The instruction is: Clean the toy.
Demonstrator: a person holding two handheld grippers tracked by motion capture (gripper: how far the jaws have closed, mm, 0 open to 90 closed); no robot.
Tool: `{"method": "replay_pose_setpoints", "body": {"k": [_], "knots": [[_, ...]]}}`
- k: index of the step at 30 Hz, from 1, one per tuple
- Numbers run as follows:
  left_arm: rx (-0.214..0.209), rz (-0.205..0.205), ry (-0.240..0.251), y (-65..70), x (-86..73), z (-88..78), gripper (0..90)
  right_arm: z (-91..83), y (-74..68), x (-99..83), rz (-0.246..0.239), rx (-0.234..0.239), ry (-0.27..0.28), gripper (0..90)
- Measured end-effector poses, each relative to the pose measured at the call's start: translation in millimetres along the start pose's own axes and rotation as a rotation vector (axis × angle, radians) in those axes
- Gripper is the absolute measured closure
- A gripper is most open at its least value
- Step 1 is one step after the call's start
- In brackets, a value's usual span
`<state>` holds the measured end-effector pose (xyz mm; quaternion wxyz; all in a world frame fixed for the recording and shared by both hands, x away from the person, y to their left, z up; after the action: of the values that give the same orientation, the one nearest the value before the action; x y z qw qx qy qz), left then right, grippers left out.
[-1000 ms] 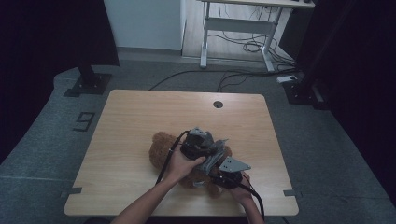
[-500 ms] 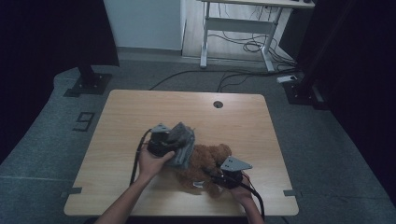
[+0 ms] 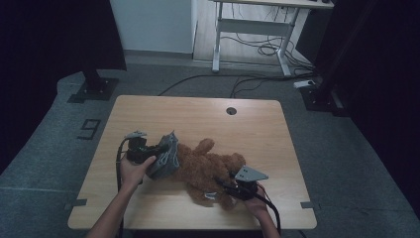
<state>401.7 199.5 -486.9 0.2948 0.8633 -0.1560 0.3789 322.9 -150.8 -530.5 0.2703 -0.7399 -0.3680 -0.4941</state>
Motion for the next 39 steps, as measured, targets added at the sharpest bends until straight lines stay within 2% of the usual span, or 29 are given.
{"method": "replay_pose_setpoints", "body": {"k": [2, 4, 8, 13, 18, 20, 22, 25, 27, 30, 34, 39], "knots": [[0.008, 0.0, 0.005, 0.4, 0.5, -0.7, 79.0, -0.1, 0.3, -0.1, 0.001, 0.001, 0.001, 60.9], [0.009, 0.026, 0.016, 8.6, 3.4, -0.8, 79.2, -0.3, 0.7, -0.2, 0.003, 0.002, -0.001, 60.9], [-0.053, 0.084, 0.017, 42.5, 12.2, 8.2, 79.2, -0.3, 2.4, -0.4, 0.012, 0.003, -0.002, 61.0], [-0.138, 0.184, -0.025, 101.5, 24.6, 37.6, 79.1, -0.5, 1.6, -0.6, 0.009, 0.001, -0.002, 60.9], [-0.175, 0.29, -0.094, 154.5, 29.3, 72.5, 79.0, -0.5, 1.4, -0.4, 0.008, 0.0, -0.003, 61.0], [-0.173, 0.32, -0.115, 170.8, 31.2, 86.3, 79.0, -0.6, 1.3, -0.5, 0.008, -0.001, -0.003, 61.0], [-0.168, 0.323, -0.14, 178.1, 30.8, 98.0, 78.9, -0.7, 1.1, -0.6, 0.009, -0.001, -0.003, 60.9], [-0.116, 0.349, -0.191, 180.5, 24.1, 116.5, 78.9, -1.0, 1.8, -1.0, 0.015, -0.006, -0.007, 60.9], [-0.108, 0.346, -0.196, 176.0, 20.6, 120.0, 78.9, -0.6, 2.5, -1.7, 0.021, -0.007, -0.009, 60.9], [-0.1, 0.333, -0.189, 169.2, 21.2, 115.8, 79.1, 0.0, 2.2, -2.0, 0.019, -0.005, -0.01, 61.0], [-0.062, 0.332, -0.187, 159.1, 23.6, 108.7, 79.2, 0.3, 1.2, -2.1, 0.017, -0.007, -0.007, 61.1], [-0.025, 0.282, -0.176, 132.9, 26.1, 94.4, 79.1, -0.1, 1.3, -2.5, 0.018, -0.005, -0.007, 61.0]]}}
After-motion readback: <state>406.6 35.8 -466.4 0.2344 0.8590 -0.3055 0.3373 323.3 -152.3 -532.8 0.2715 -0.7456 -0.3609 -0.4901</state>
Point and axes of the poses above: each handheld gripper's, and its own axes: z roughly forward along the jaws, x roughly out of its top, y roughly to its right, the point moved 2 cm from there along z, roughly forward along the jaws, and after that the axes turned 2 degrees about x, right-handed, at the moved point
